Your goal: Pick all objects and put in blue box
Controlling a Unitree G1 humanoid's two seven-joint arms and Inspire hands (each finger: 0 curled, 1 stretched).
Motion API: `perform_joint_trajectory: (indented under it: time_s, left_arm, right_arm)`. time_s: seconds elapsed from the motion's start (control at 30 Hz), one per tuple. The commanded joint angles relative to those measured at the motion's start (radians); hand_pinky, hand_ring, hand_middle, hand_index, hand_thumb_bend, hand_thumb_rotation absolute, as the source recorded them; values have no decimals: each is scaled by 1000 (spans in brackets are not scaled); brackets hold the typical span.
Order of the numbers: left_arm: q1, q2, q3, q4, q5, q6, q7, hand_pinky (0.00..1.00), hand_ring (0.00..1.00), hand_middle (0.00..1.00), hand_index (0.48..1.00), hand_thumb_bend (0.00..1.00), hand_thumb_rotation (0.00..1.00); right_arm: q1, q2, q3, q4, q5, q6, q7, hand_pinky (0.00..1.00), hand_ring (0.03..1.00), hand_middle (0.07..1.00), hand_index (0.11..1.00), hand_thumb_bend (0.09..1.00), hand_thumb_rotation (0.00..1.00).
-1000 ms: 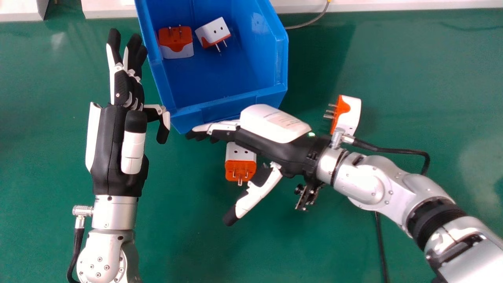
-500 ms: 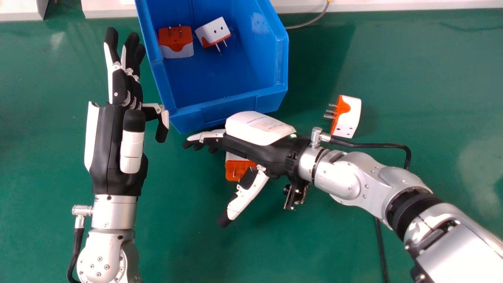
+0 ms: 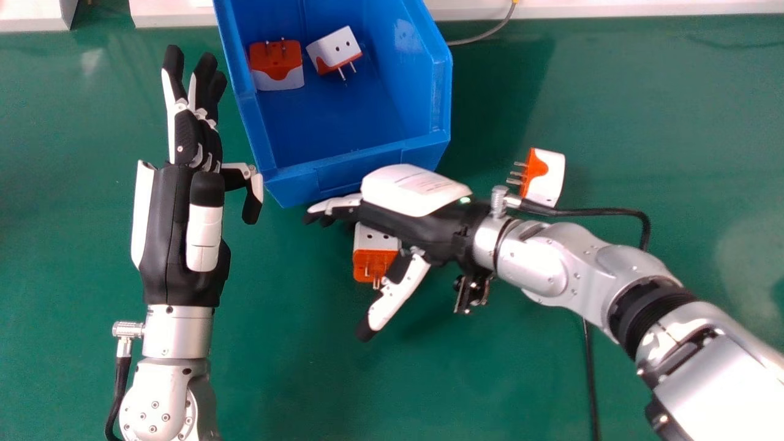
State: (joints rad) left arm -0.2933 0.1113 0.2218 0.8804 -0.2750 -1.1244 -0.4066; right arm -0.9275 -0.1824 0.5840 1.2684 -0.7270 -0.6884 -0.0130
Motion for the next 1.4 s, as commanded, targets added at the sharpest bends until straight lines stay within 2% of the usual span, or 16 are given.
perform_joint_trajectory:
  time_s: [0.0, 0.2, 0.57, 0.7, 0.9, 1.17, 1.37]
  left_arm:
    - [-13, 8, 2, -5, 0, -19, -5, 0, 1000, 1000, 1000, 1000, 959]
    - [-15, 9, 2, -2, 2, -21, -9, 0, 1000, 1000, 1000, 1000, 959]
    - [-11, 11, 1, -7, 6, -19, -5, 0, 1000, 1000, 1000, 1000, 959]
    - [-11, 10, 1, -9, 4, -20, -5, 0, 1000, 1000, 1000, 1000, 959]
    - [-12, 10, 1, -9, 6, -20, -3, 0, 1000, 1000, 1000, 1000, 960]
    - [-3, 7, -2, -25, -4, -16, -10, 0, 1000, 1000, 999, 1000, 959]
    - [-1, 7, -1, -21, 2, -20, -6, 0, 1000, 1000, 996, 1000, 959]
  right_arm:
    - [-43, -12, -9, 3, 9, -6, -10, 683, 759, 825, 853, 1000, 420]
    - [-57, -30, 5, 7, -8, -11, -26, 679, 756, 823, 847, 1000, 434]
    - [-65, -40, -14, 16, 7, -16, 40, 695, 750, 818, 839, 1000, 437]
    - [-60, -40, -9, 17, 0, -22, 37, 694, 746, 817, 836, 1000, 434]
    - [-61, -9, 25, 33, -37, 51, 27, 689, 747, 816, 845, 1000, 438]
    - [-70, 33, 66, 58, -54, 161, 23, 708, 763, 837, 865, 1000, 448]
    - [-70, 50, 80, 57, -52, 195, 15, 729, 779, 847, 878, 1000, 451]
